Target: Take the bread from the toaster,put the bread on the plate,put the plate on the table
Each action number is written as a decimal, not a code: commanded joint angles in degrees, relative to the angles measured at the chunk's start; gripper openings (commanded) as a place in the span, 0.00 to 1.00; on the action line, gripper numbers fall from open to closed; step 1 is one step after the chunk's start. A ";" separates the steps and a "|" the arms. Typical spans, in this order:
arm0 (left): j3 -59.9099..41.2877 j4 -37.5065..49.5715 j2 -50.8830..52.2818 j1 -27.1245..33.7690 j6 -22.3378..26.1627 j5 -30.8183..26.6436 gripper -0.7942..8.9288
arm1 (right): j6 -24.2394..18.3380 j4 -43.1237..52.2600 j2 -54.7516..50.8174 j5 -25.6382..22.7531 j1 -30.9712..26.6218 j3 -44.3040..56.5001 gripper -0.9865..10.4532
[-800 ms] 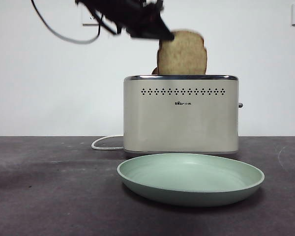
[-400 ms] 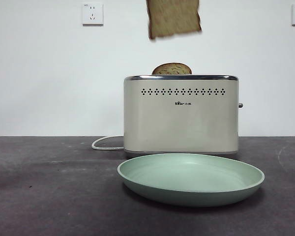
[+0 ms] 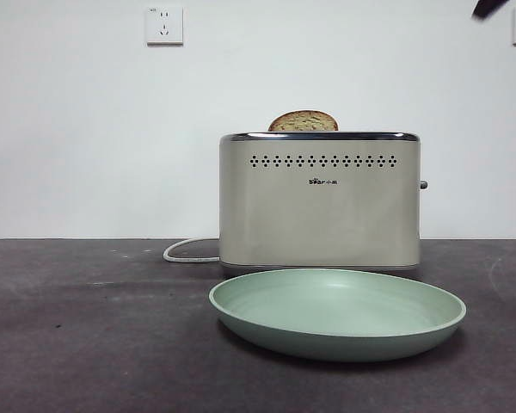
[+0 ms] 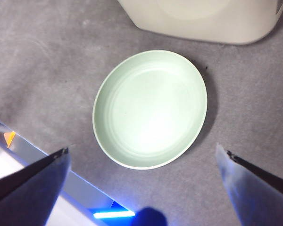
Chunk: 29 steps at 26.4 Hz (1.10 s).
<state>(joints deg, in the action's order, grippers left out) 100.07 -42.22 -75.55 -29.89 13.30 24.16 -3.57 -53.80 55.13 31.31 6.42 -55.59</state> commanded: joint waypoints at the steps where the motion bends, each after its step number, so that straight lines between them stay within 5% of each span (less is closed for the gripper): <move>1: 0.15 -3.39 1.68 -0.98 0.00 0.13 0.08 | 0.55 1.16 3.50 -0.15 0.15 -0.09 0.58; 9: -2.71 -14.53 6.80 -4.46 0.35 -0.11 0.08 | 0.50 4.31 14.88 -0.15 0.15 -0.09 0.58; 15: -18.27 -9.22 15.32 -5.84 -3.08 -0.22 0.08 | 0.48 6.43 21.49 -0.17 0.17 -0.09 0.57; 19: -34.45 -0.74 23.41 -6.84 -9.03 -0.11 0.08 | -0.79 8.26 27.02 -0.13 0.79 -0.07 0.46; 26: -38.07 1.49 25.46 -9.03 -11.85 -0.20 0.08 | -0.76 13.40 38.80 -0.22 3.04 -0.07 0.45; 29: -38.07 1.49 25.44 -9.07 -11.89 -0.20 0.08 | -0.98 14.78 40.68 -0.11 3.56 -0.07 0.32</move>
<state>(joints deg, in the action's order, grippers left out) 62.15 -41.39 -50.26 -38.81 1.85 23.90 -3.90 -39.27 95.44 31.27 9.80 -55.62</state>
